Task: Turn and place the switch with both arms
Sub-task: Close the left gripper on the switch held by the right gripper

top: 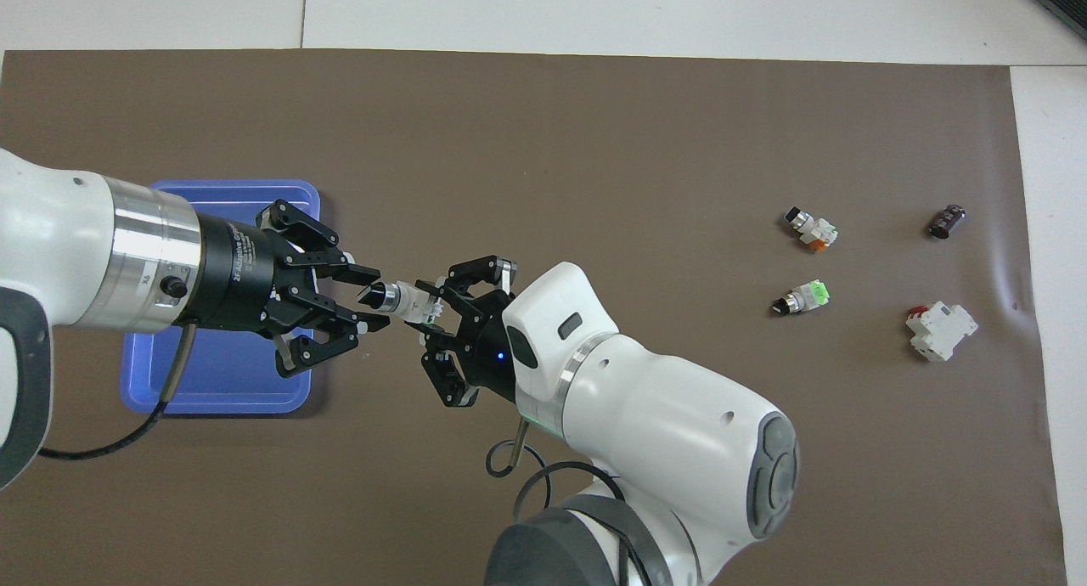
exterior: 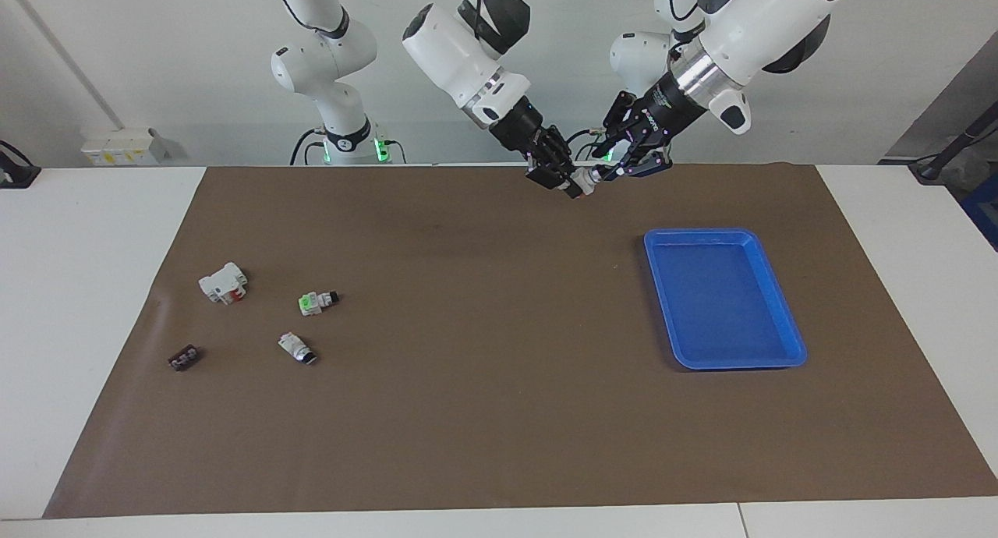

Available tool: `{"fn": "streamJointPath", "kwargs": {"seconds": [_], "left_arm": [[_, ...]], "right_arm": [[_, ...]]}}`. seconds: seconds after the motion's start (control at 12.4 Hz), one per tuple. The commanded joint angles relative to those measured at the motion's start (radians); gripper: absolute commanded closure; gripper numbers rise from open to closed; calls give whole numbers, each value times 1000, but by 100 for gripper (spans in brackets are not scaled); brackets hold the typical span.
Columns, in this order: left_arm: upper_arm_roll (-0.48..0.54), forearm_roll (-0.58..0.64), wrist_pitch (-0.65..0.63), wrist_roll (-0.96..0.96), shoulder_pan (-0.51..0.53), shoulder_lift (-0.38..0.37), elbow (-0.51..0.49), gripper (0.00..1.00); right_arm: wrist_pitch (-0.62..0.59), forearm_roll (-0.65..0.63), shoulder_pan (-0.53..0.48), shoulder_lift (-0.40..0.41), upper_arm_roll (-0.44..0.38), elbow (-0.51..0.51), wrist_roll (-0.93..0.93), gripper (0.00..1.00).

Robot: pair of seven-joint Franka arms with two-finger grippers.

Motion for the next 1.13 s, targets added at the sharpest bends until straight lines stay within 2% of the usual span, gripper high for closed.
{"fn": "streamJointPath", "kwargs": {"seconds": [0.0, 0.32, 0.48, 0.81, 1.05], "left_arm": [[5, -15, 12, 11, -8, -35, -40, 73], [5, -15, 5, 12, -8, -37, -40, 89], [7, -15, 3, 12, -8, -37, -42, 100], [7, -7, -14, 69, -8, -37, -42, 100], [5, -1, -14, 202, -15, -38, -42, 100]], "right_arm": [[25, -26, 2, -5, 1, -4, 35, 100], [25, -26, 2, -4, 1, -3, 35, 100], [25, -26, 2, -4, 1, -3, 35, 100], [25, -26, 2, -4, 1, -3, 35, 100], [25, -26, 2, -4, 1, -3, 35, 100]]}}
